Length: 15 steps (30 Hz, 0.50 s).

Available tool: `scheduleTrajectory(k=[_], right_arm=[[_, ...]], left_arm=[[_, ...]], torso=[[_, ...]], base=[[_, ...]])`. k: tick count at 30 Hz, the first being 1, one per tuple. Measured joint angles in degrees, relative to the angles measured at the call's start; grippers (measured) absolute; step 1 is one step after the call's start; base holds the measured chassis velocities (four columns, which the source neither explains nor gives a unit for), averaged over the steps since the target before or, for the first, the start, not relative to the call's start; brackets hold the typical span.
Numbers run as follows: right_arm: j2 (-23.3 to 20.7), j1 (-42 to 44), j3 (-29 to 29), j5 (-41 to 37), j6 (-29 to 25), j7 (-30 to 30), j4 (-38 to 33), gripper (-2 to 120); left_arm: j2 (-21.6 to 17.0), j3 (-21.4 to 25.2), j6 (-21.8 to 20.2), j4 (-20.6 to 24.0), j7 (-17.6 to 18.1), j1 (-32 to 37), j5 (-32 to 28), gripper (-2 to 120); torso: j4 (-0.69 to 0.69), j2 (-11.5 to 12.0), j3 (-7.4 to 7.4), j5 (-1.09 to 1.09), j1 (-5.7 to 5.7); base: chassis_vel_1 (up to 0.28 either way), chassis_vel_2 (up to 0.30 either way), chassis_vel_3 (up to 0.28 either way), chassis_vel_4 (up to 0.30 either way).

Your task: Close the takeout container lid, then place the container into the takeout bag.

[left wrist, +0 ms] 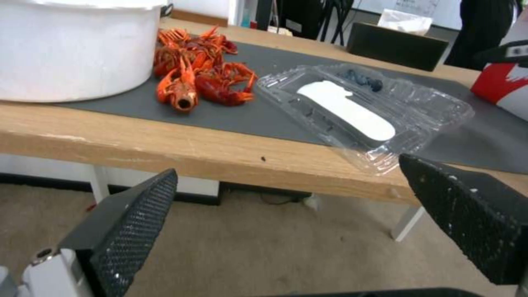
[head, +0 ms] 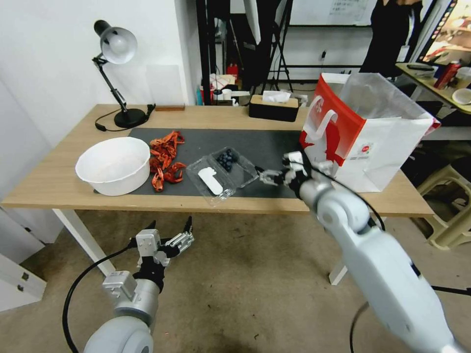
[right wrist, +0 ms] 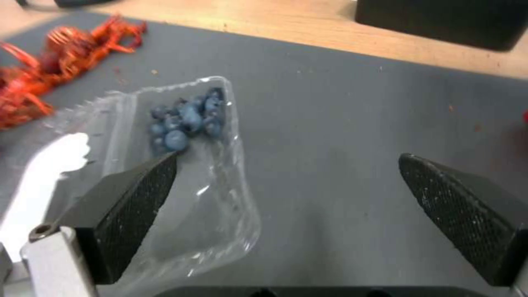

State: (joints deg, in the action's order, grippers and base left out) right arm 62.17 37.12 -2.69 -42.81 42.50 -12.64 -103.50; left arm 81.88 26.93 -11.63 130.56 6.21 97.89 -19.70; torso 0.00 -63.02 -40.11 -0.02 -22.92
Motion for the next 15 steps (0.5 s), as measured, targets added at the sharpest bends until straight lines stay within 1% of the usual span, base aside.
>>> scheduleTrajectory(k=[1, 2, 3, 4, 5, 6, 7, 9, 10, 12, 15], right_arm=[[-0.56, -1.87, 2.15, -0.73, 0.09, -0.63, 1.43, 100], [-0.56, -1.87, 2.15, -0.73, 0.09, -0.63, 1.43, 100], [-1.02, -3.07, 3.65, -1.58, 0.12, -1.27, 2.28, 100], [-1.94, -5.35, 6.74, -3.6, 0.15, -2.65, 3.65, 100], [-2.51, -6.61, 8.54, -4.56, 0.15, -3.16, 4.39, 100], [-2.51, -6.61, 8.54, -4.56, 0.15, -3.16, 4.39, 100], [-3.54, -8.85, 11.67, -6.33, 0.15, -3.87, 5.55, 100], [-4.92, -12.82, 15.55, -9.94, 0.14, -4.66, 6.78, 100], [-4.92, -12.82, 15.55, -9.94, 0.14, -4.66, 6.78, 100], [-5.35, -16.02, 17.71, -12.76, 0.05, -6.19, 7.5, 100], [-5.56, -18.7, 19.73, -13.65, -0.02, -7.2, 8.65, 100]], left_arm=[[0.04, 0.0, 0.12, -0.16, 0.0, 0.0, -0.02, 100], [0.04, 0.0, 0.12, -0.16, 0.0, 0.0, -0.02, 100], [0.04, 0.01, 0.14, -0.21, 0.0, 0.0, -0.02, 100], [0.09, 0.03, 0.18, -0.3, -0.01, -0.01, -0.03, 100], [0.12, 0.06, 0.19, -0.34, 0.0, 0.0, -0.03, 100], [0.12, 0.06, 0.19, -0.34, 0.0, 0.0, -0.03, 100], [0.22, 0.06, 0.19, -0.41, 0.0, 0.01, -0.04, 100], [0.39, 0.08, 0.23, -0.54, 0.03, 0.03, -0.04, 100], [0.39, 0.08, 0.23, -0.54, 0.03, 0.03, -0.04, 100], [0.59, 0.08, 0.28, -0.67, 0.12, 0.03, -0.04, 100], [0.76, 0.01, 0.34, -0.75, 0.17, 0.04, -0.04, 100]], torso=[[0.0, 0.0, 0.0, 0.01, 0.0], [0.0, 0.0, 0.0, 0.01, 0.0], [0.0, 0.0, 0.0, 0.04, 0.0], [-0.01, 0.0, -0.01, 0.02, 0.0], [0.0, 0.0, 0.0, 0.01, 0.0], [0.0, 0.0, 0.0, 0.01, 0.0], [0.0, 0.0, 0.0, 0.03, 0.0], [-0.01, 0.0, 0.0, 0.02, 0.0], [-0.01, 0.0, 0.0, 0.02, 0.0], [0.0, 0.0, 0.0, 0.01, 0.0], [0.0, -0.01, 0.0, 0.01, 0.0]], base=[[0.0, 0.0, 0.0, 0.0], [0.0, 0.0, 0.0, 0.0], [0.0, 0.0, 0.0, 0.0], [0.0, 0.0, 0.0, 0.0], [0.0, 0.0, 0.0, 0.0], [0.0, 0.0, 0.0, 0.0], [0.0, 0.0, 0.0, 0.0], [0.0, 0.0, 0.0, 0.0], [0.0, 0.0, 0.0, 0.0], [0.0, 0.0, 0.0, 0.0], [0.0, 0.0, 0.0, 0.0]])
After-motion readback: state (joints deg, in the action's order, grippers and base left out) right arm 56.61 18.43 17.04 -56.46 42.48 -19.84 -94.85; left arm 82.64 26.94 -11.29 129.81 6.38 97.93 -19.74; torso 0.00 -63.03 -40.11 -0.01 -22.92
